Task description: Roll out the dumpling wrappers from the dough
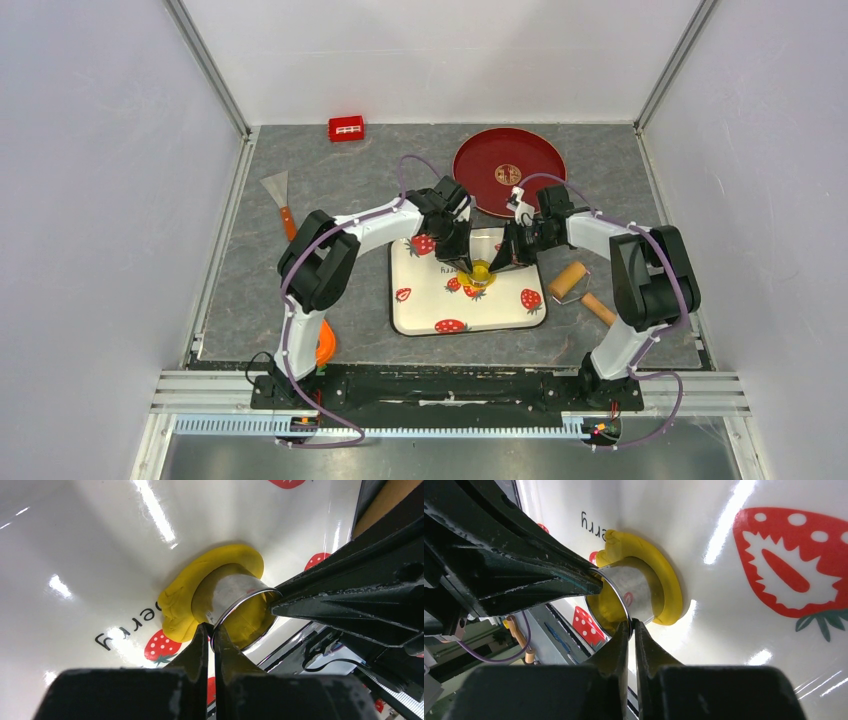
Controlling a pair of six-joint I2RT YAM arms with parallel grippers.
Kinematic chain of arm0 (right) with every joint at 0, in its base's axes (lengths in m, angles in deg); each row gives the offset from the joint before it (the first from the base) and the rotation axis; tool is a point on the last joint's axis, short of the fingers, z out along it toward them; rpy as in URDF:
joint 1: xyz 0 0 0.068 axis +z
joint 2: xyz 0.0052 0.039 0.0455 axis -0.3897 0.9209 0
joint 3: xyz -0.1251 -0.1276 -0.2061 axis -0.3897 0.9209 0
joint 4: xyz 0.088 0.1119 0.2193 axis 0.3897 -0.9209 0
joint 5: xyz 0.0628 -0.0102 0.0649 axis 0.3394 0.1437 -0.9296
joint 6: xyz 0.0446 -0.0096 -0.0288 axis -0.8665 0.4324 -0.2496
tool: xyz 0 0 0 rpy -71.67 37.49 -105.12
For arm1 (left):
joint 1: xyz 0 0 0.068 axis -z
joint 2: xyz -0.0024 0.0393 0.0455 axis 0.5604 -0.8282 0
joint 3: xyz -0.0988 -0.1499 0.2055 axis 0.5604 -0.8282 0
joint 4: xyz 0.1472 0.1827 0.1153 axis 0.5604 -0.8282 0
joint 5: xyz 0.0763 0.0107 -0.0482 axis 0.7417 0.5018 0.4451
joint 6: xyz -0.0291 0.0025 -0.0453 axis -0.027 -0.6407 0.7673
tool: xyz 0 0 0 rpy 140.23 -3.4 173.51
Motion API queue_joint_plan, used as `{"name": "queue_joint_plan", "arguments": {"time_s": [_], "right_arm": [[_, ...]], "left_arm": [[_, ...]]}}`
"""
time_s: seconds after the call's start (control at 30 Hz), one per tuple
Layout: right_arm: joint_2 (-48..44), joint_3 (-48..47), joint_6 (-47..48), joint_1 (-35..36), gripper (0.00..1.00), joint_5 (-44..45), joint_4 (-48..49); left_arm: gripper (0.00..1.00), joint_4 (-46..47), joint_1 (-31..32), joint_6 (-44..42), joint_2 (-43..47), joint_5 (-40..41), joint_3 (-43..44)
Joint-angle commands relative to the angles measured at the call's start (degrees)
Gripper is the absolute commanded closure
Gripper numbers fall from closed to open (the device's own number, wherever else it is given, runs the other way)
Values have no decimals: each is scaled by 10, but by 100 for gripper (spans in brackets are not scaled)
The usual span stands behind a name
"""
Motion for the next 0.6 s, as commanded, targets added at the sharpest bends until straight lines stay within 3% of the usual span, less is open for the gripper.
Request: {"name": "queue_joint_plan", "arguments": {"time_s": [0.0,0.57], "right_arm": [[17,1,11,2,97,28,-1],[37,27,58,26,100,126,-25]], "left_arm": [[98,-17,-5,-2,-29,13,13],[98,-62,-4,-16,-66,39,13]]}}
